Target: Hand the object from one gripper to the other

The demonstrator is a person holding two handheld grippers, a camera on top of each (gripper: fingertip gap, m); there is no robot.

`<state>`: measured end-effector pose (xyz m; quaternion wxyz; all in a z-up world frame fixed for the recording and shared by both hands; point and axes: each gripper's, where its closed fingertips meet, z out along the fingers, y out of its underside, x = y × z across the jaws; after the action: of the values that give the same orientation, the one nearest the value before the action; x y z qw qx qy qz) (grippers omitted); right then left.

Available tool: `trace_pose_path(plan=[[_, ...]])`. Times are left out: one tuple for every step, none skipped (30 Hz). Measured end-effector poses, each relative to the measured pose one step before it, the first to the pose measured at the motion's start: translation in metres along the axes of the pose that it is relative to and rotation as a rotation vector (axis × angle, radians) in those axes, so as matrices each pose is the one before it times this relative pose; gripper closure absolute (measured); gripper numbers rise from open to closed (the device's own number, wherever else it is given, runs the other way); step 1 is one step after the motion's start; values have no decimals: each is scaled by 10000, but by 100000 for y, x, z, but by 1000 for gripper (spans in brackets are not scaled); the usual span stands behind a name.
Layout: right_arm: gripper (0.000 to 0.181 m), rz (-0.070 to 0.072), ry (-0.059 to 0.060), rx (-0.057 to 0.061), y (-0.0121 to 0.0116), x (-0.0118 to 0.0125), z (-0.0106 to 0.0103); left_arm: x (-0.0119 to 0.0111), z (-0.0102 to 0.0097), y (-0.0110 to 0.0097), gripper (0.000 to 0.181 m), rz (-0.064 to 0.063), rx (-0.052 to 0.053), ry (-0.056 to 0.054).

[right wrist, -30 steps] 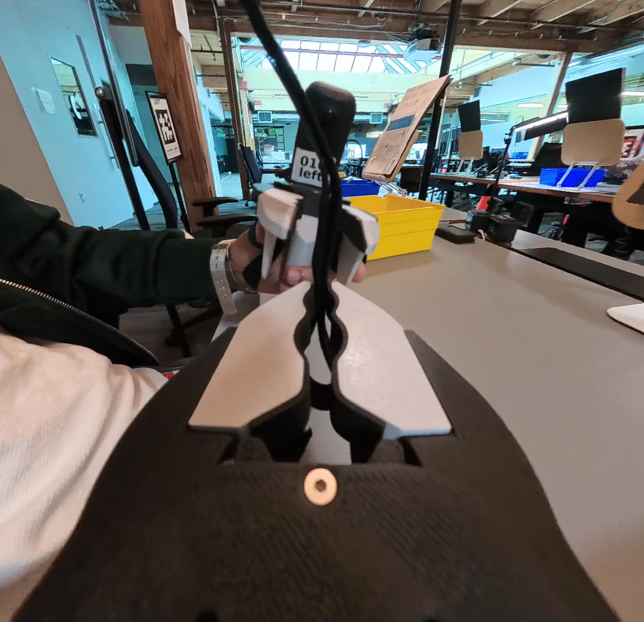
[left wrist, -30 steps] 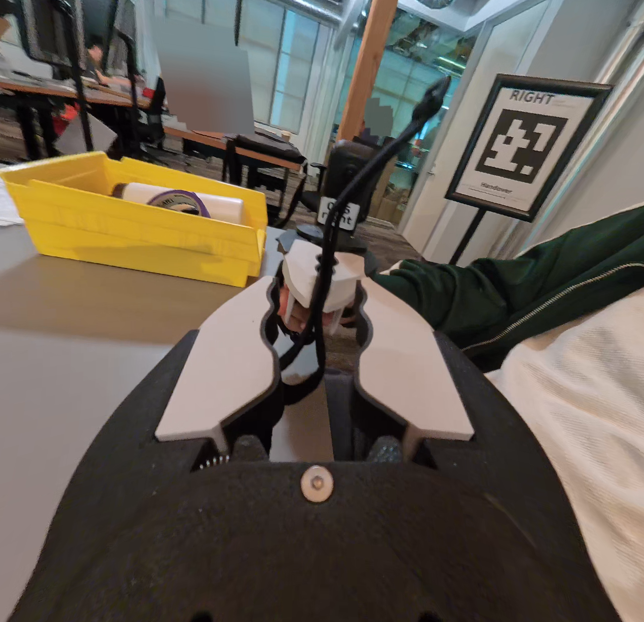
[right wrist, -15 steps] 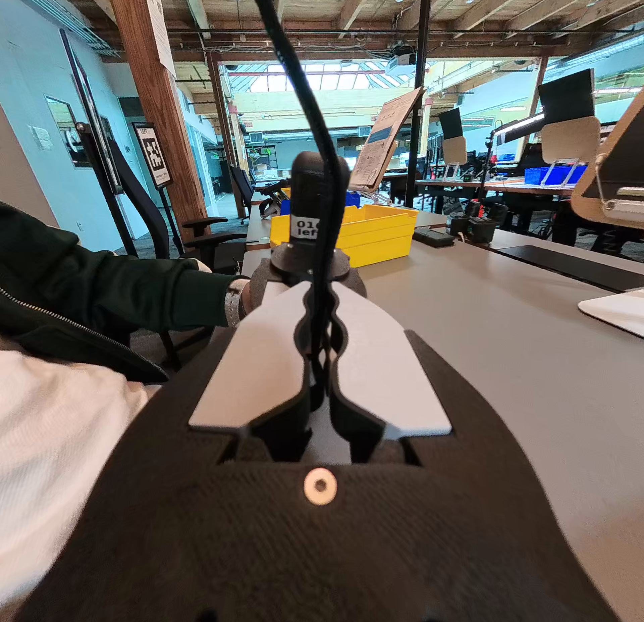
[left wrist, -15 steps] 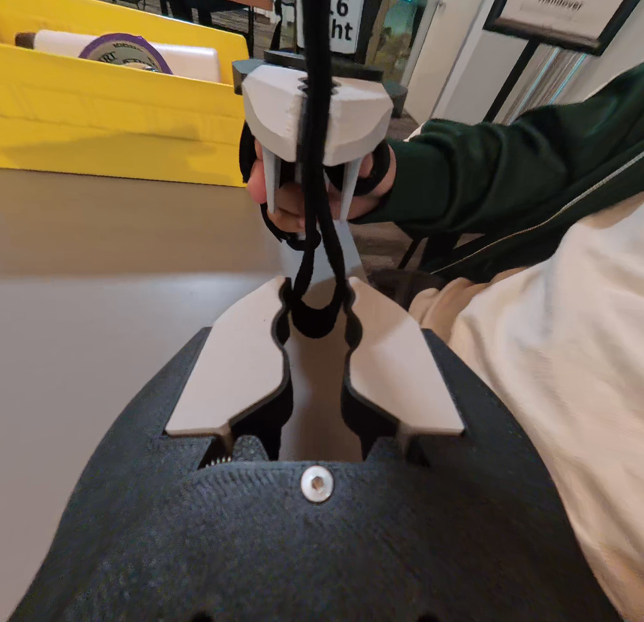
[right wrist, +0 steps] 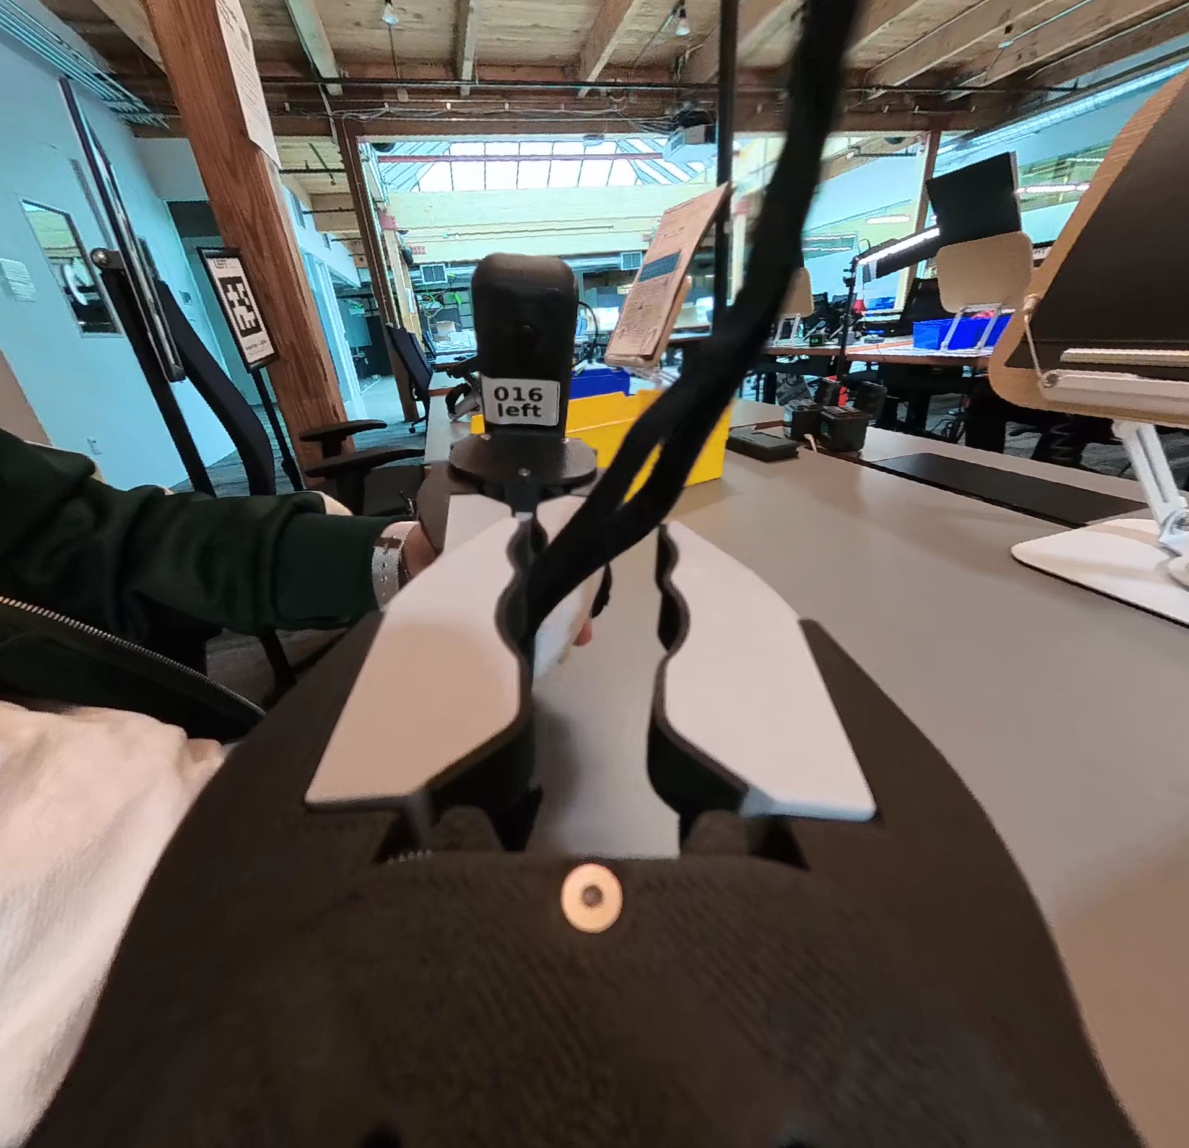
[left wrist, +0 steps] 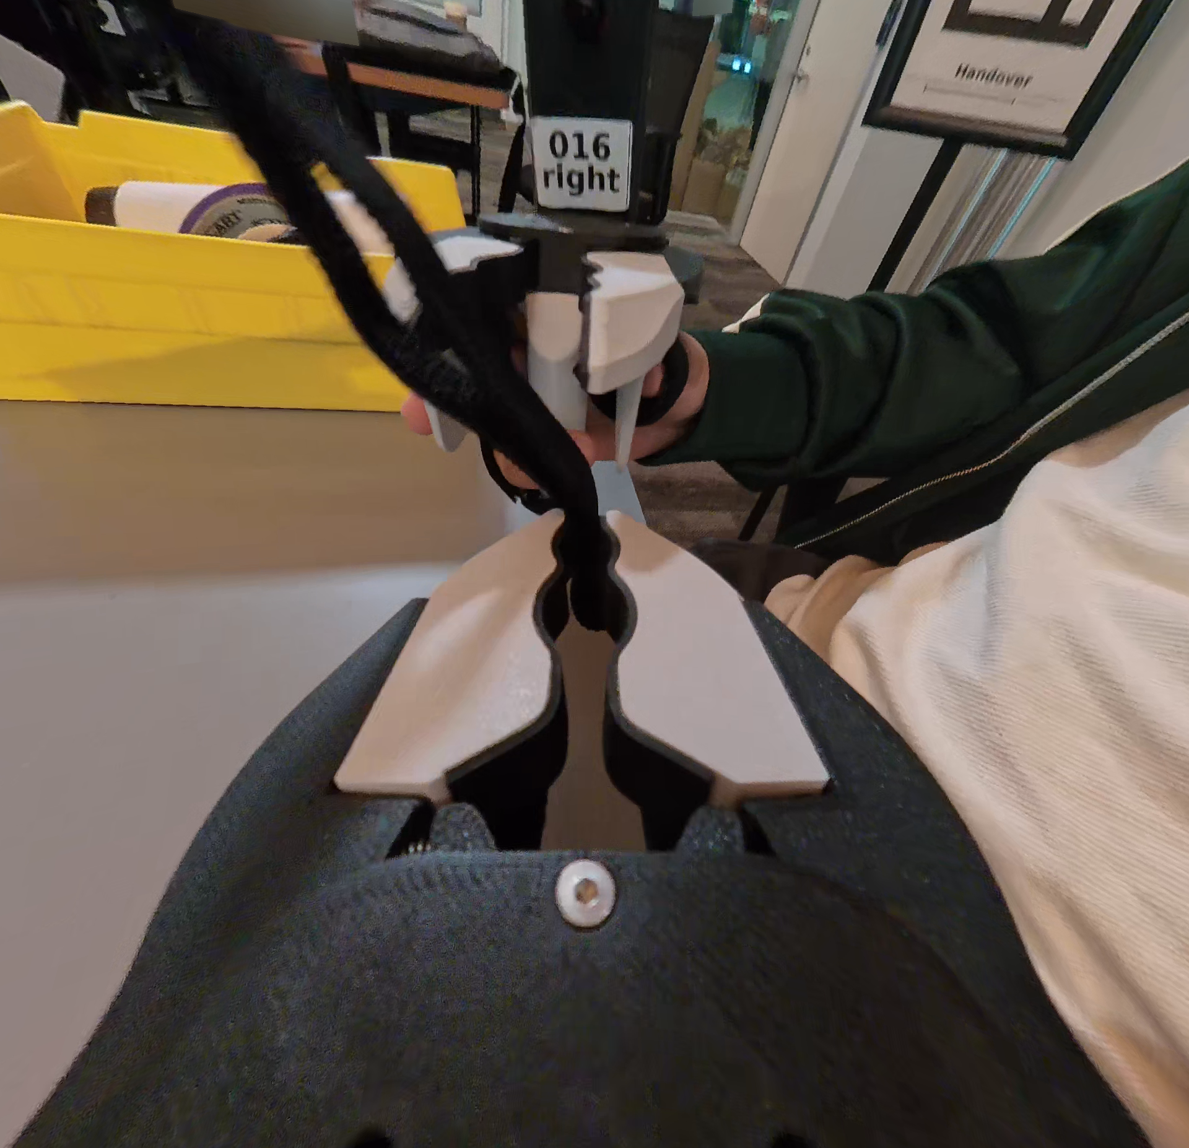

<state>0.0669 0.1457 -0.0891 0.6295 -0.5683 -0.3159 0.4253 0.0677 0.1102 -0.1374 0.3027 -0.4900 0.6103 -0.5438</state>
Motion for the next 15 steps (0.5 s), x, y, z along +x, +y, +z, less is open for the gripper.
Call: trace_pose_path(plan=[[138, 60, 82, 25, 4, 188, 61, 73, -322, -309, 175, -226, 219, 187], [135, 45, 68, 36, -24, 152, 35, 300, -377, -398, 174, -319, 296, 395], [132, 12, 78, 40, -49, 161, 28, 245, -412, -401, 174, -443, 310, 385], [131, -40, 100, 36, -74, 165, -11, 74, -444, -371, 174, -503, 281, 273], [130, -126, 136, 1, -59, 177, -26, 118, -471, -410, 174, -438, 285, 280], [130, -229, 159, -26, -38, 177, -45, 225, -441, -457, 174, -405, 285, 308], [130, -296, 201, -37, -59, 209, -71, 289, -409, -479, 174, -364, 266, 307], [131, -356, 268, -56, -53, 270, -89, 359, -362, -477, 174, -306, 243, 308], [131, -438, 246, -66, -42, 220, -104, 417, -275, -470, 173, -286, 220, 298], [130, -455, 211, -87, 4, 140, -73, 527, -187, -460, 173, -241, 210, 346], [130, -425, 93, -118, 79, -47, -20, 585, -103, -427, 173, -249, 204, 392], [131, -329, -112, -128, 123, -361, 69, 687, -27, -351, 173, -297, 161, 481], [132, -199, -264, -98, 116, -608, 159, 677, 58, -290, 173, -232, 147, 477], [131, -91, -290, -88, 128, -661, 249, 547, 141, -202, 173, -152, 148, 401], [131, -45, -270, -85, 134, -639, 299, 375, 202, -39, 173, -203, 52, 318]])
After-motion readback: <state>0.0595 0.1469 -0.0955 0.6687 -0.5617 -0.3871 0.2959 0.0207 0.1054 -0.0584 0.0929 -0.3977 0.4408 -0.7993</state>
